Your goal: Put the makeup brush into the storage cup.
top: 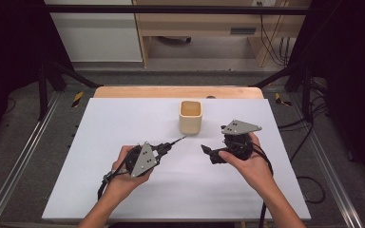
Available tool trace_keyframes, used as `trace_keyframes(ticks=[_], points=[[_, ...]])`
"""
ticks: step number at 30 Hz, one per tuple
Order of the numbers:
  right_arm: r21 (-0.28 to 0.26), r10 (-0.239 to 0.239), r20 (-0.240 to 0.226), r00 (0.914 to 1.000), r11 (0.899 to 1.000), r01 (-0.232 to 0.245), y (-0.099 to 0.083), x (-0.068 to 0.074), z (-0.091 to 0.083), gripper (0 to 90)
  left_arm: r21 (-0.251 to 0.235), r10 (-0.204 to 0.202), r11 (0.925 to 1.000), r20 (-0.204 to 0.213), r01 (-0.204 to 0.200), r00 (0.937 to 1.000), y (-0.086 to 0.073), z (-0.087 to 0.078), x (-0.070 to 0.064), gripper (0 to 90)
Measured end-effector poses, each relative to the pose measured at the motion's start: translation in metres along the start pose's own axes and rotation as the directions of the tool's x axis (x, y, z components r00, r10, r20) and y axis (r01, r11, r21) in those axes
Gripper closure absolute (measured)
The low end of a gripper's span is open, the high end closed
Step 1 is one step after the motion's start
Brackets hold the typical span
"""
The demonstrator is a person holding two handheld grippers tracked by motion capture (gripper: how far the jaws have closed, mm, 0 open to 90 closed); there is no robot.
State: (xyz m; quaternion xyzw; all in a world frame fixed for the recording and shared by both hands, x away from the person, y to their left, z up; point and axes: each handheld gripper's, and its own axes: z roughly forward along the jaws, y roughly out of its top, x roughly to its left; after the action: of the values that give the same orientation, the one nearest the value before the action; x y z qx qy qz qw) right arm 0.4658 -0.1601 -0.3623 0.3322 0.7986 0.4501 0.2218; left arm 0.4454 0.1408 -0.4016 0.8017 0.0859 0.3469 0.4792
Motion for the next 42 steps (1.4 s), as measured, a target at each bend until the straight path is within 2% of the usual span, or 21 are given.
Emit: trace_keyframes(ticks=[3,7,9,12,19,24,27,33,37,39,42], points=[[-0.016,0.004,-0.002,1.0000,1.000,-0.004,0.000,0.001,0.001,5.1,0.004,-0.009,1.0000,-0.006,0.009,0.9999,0.002,-0.001,0.003,83.9],[-0.058,0.018,0.002,0.9998,0.998,-0.018,0.001,0.001,0.001,4.4,-0.002,-0.043,0.9991,-0.021,0.043,0.9988,-0.001,-0.001,0.008,83.8],[-0.080,0.024,0.006,0.9997,0.997,-0.023,0.001,0.002,0.002,4.3,-0.010,-0.080,0.9968,-0.024,0.079,0.9965,-0.002,-0.002,0.012,83.8],[-0.098,0.028,0.003,0.9996,0.995,-0.028,0.001,0.002,0.002,4.2,-0.014,-0.108,0.9941,-0.037,0.108,0.9934,-0.002,-0.004,0.017,83.8],[-0.140,0.040,0.014,0.9991,0.989,-0.038,-0.001,0.003,0.002,4.7,-0.031,-0.141,0.9897,-0.054,0.140,0.9885,0.003,-0.006,0.024,83.8],[-0.184,0.070,0.006,0.9975,0.981,-0.068,-0.003,0.004,0.003,5.4,-0.044,-0.185,0.9823,-0.067,0.182,0.9805,0.008,-0.006,0.028,83.8],[-0.204,0.075,0.011,0.9971,0.976,-0.071,-0.003,0.005,0.004,5.4,-0.062,-0.225,0.9732,-0.061,0.222,0.9724,0.011,-0.003,0.030,83.8],[-0.227,0.097,0.003,0.9953,0.969,-0.094,-0.001,0.007,0.007,4.8,-0.071,-0.260,0.9639,-0.050,0.256,0.9642,0.014,0.003,0.029,83.8],[-0.234,0.105,-0.004,0.9945,0.967,-0.103,0.000,0.008,0.009,4.3,-0.090,-0.308,0.9485,-0.036,0.304,0.9507,0.014,0.009,0.027,83.8],[-0.245,0.106,-0.005,0.9944,0.964,-0.104,0.001,0.010,0.010,4.3,-0.092,-0.335,0.9390,-0.024,0.331,0.9420,0.012,0.012,0.027,83.8],[-0.261,0.115,-0.011,0.9933,0.958,-0.114,0.002,0.011,0.011,4.3,-0.105,-0.385,0.9182,-0.008,0.382,0.9230,0.010,0.016,0.027,83.7]])
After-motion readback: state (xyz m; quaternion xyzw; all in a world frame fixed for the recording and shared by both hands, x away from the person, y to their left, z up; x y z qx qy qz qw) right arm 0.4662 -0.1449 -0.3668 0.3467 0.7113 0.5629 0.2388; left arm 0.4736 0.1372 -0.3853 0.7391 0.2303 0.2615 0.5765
